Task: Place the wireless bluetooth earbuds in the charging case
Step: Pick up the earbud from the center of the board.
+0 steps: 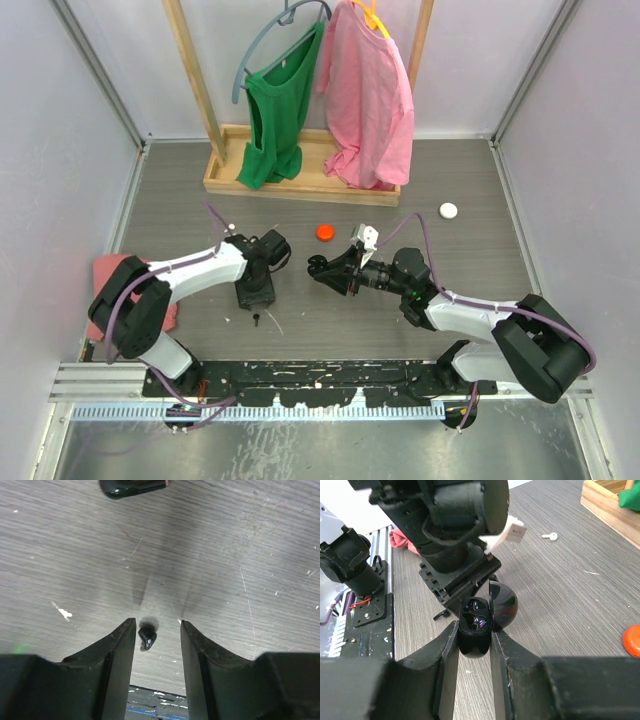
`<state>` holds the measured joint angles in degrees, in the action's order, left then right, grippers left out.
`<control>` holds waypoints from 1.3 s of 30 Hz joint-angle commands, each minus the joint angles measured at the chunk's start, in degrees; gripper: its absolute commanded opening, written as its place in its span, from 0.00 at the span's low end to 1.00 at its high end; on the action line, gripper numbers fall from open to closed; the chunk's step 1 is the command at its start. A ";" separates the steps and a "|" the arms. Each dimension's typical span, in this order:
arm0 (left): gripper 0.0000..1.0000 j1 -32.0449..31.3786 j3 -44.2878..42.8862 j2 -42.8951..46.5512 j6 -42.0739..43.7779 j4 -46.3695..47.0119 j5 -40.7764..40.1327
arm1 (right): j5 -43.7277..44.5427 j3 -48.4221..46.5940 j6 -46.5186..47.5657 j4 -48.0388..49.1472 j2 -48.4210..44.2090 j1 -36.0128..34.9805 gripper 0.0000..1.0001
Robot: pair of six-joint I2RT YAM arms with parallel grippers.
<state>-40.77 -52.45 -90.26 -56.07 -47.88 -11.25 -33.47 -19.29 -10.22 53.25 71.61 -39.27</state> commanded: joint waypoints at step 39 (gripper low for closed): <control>0.28 1.09 6.75 1.55 0.51 4.18 5.46 | 0.27 -1.53 0.90 1.58 -2.00 -0.24 0.09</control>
<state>-39.86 -47.22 -87.20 -55.88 -45.84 -5.06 -33.06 -19.29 -10.20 52.16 70.74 -39.27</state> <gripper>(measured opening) 0.300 0.332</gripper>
